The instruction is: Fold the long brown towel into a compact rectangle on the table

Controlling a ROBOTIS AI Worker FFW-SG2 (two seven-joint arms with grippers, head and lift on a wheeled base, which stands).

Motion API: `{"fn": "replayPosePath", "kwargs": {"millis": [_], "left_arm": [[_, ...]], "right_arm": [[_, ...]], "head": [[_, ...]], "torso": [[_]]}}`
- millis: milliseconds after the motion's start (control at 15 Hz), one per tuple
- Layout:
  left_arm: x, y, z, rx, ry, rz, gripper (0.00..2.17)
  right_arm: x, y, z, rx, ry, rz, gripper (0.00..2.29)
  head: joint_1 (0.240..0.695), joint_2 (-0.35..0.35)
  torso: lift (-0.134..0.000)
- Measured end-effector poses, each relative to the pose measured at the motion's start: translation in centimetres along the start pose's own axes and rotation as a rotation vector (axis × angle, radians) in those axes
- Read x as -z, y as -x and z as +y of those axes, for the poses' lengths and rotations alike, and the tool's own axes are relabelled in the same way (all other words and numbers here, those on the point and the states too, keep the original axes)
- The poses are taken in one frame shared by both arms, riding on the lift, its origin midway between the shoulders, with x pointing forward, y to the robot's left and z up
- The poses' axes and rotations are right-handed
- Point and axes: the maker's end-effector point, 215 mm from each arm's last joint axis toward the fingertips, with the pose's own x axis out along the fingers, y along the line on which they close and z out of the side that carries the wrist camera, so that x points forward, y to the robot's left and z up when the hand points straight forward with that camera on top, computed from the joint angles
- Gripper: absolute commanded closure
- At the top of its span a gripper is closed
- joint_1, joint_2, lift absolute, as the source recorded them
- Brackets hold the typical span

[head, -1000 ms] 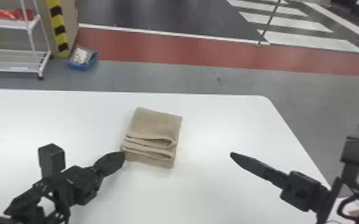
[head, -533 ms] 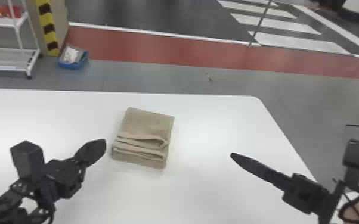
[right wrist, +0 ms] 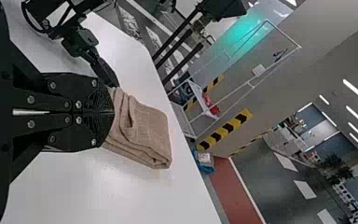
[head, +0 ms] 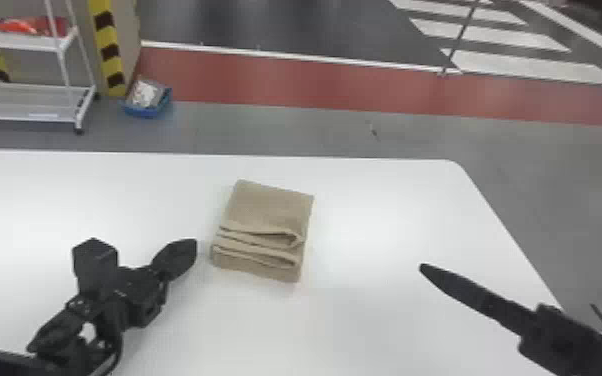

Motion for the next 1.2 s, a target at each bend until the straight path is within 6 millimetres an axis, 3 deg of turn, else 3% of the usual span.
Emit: {"fn": "replayPosePath", "kwargs": {"millis": [267, 667, 1000, 1200], "left_arm": [[0.2, 0.4, -2.9, 0.045, 0.016, -0.006, 1.62], [-1.1, 0.8, -7.3, 0.103, 0.049, -0.037, 1.62], [-1.6, 0.6, -4.0, 0.000, 0.023, -0.055, 1.62], [-0.4, 0.2, -3.9, -0.007, 0.018, -0.045, 1.62]], "right_arm": [[-0.2, 0.0, -0.3, 0.004, -0.005, -0.008, 1.71], [-0.4, 0.3, -1.0, 0.008, -0.021, -0.015, 1.72], [-0.3, 1.1, -0.7, -0.006, -0.040, -0.017, 1.71], [-0.4, 1.4, -0.3, -0.009, -0.037, -0.017, 1.71]], "head": [[0.695, -0.258], [0.695, -0.328], [0.695, -0.293], [0.695, -0.292]], "torso": [[-0.124], [-0.124], [-0.124], [-0.124]]}}
